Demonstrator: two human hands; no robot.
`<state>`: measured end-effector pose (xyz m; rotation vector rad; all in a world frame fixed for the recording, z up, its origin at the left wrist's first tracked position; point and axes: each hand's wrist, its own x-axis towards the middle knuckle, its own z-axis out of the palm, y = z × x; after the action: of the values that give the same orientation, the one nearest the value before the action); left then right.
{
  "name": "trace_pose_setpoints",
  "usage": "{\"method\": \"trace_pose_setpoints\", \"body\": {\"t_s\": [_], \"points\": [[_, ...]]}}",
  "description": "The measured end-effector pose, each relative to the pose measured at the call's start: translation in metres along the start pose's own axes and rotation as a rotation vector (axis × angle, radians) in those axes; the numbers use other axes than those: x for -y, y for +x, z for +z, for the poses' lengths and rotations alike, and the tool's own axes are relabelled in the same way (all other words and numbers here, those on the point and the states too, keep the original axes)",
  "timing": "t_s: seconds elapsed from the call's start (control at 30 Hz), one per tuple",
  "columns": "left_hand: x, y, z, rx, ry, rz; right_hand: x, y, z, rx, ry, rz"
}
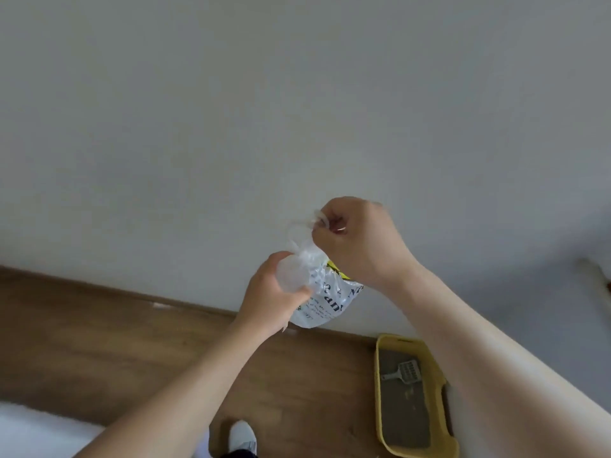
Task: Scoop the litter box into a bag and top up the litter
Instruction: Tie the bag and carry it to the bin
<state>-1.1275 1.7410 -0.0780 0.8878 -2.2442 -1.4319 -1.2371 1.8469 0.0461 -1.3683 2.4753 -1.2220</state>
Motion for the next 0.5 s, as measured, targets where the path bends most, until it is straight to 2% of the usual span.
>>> {"method": "trace_pose_setpoints", "body": {"t_s": [0.5], "points": [[0.108, 0.005, -0.235, -0.435, 0.017, -0.173, 0.167, 0.112, 0.193, 0.348, 0.220, -0.233]]}}
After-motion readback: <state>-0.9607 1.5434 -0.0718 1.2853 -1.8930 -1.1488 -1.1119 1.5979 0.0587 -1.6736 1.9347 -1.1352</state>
